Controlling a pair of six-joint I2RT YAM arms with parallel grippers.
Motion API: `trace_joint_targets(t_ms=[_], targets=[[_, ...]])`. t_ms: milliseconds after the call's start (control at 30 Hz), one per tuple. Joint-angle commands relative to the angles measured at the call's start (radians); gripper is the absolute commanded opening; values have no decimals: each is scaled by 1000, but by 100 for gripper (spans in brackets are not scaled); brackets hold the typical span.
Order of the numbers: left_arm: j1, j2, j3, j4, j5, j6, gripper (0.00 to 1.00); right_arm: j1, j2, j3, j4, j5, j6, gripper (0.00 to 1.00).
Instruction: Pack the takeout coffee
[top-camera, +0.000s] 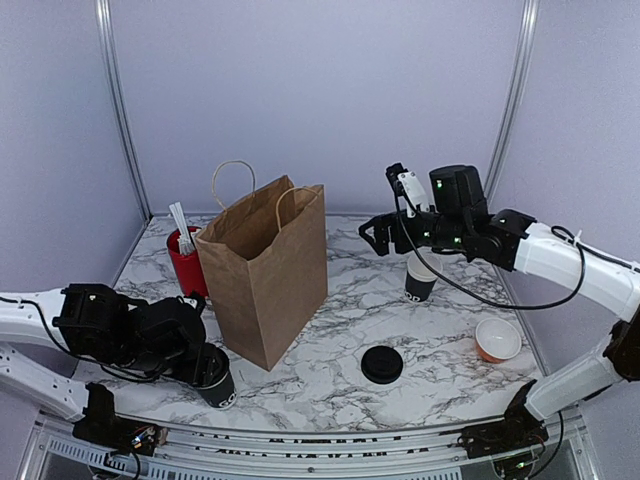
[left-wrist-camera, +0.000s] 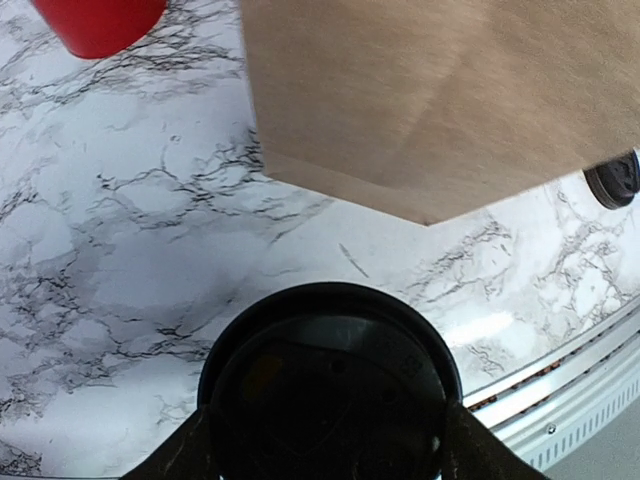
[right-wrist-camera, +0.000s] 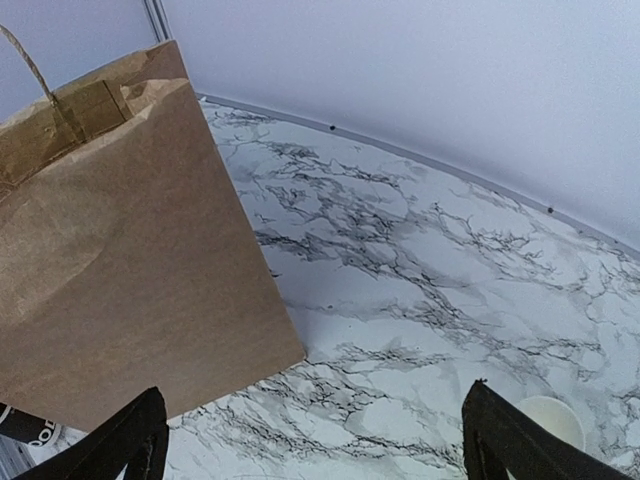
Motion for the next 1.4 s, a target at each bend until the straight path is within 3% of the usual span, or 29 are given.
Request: trace_joint_targets(t_ms=[0,233,800,1167,1367], targets=[[-131,93,97,-23,-86,-75,52,-11,-72,-59,24,0,26,99],[-244,303,280,15,-129,5,52,-11,-172,-158,25,20,61,99],[-247,859,788,118,-126,274,52,-16,-389,-285,-38,79,87,100],[-196,965,900,120,-135,326,54,-16,-421,-314,-42,52,98,100],[-188,973,902,120,-123,336,69,-16,-418,-318,-64,34,94,100]])
